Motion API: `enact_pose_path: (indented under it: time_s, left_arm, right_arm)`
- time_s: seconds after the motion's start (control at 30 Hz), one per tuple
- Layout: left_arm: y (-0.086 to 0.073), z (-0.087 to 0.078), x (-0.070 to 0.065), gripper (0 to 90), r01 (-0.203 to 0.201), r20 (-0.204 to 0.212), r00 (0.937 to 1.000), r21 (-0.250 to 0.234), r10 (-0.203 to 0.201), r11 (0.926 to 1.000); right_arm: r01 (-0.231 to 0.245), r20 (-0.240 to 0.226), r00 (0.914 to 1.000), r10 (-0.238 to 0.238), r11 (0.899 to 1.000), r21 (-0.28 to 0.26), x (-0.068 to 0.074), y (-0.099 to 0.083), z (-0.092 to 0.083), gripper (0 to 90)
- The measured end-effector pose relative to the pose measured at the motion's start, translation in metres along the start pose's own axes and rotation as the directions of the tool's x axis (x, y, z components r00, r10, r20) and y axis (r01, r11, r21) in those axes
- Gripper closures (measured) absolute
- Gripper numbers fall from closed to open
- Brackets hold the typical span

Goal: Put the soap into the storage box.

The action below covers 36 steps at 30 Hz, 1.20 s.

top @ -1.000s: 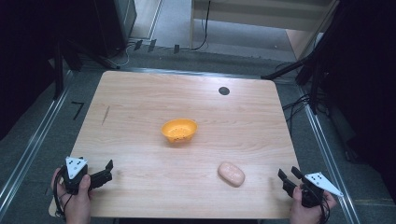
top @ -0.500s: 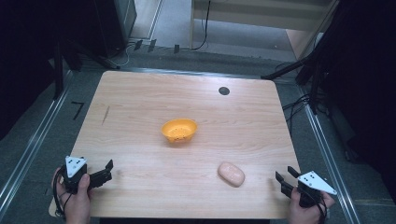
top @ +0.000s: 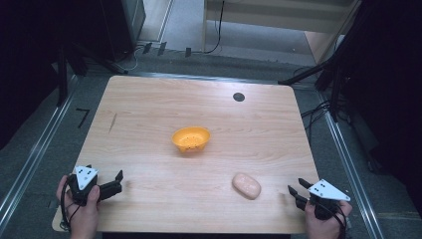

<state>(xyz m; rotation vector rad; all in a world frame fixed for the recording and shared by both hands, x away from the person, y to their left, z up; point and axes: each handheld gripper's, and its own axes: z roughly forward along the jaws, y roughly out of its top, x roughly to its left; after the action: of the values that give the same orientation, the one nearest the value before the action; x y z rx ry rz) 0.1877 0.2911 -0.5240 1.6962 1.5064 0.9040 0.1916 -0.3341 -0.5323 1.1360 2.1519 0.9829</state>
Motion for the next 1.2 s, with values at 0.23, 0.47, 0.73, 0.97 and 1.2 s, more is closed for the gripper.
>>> enact_pose_path:
  time_s: [0.23, 0.47, 0.73, 0.97, 1.2]
  left_arm:
    - [0.0, 0.001, 0.001, 0.4, 0.007, 0.001, 1.0, -0.013, -0.007, 0.9999]
    - [-0.001, -0.001, 0.0, 0.4, -0.029, 0.012, 0.9995, -0.03, 0.03, 0.9991]
    - [-0.002, -0.003, -0.005, 0.4, -0.077, 0.004, 0.997, -0.047, 0.077, 0.996]
    - [-0.003, -0.006, -0.002, 0.4, -0.057, 0.023, 0.998, -0.064, 0.058, 0.9964]
    - [-0.004, -0.007, -0.002, 0.4, -0.055, 0.027, 0.998, -0.07, 0.057, 0.996]
  right_arm:
    - [0.003, -0.097, 0.9953, 0.001, 0.999, 0.035, 0.001, 0.006, 0.01, 51.3]
    - [0.08, -0.19, 0.9803, -0.056, 0.989, 0.124, 0.007, 0.03, 0.022, 52.0]
    - [0.132, -0.311, 0.9477, -0.07, 0.975, 0.181, 0.016, 0.051, 0.028, 44.9]
    - [0.174, -0.372, 0.9247, -0.084, 0.96, 0.218, 0.026, 0.066, 0.034, 39.3]
    - [0.189, -0.4, 0.9127, -0.084, 0.954, 0.233, 0.032, 0.076, 0.04, 37.6]
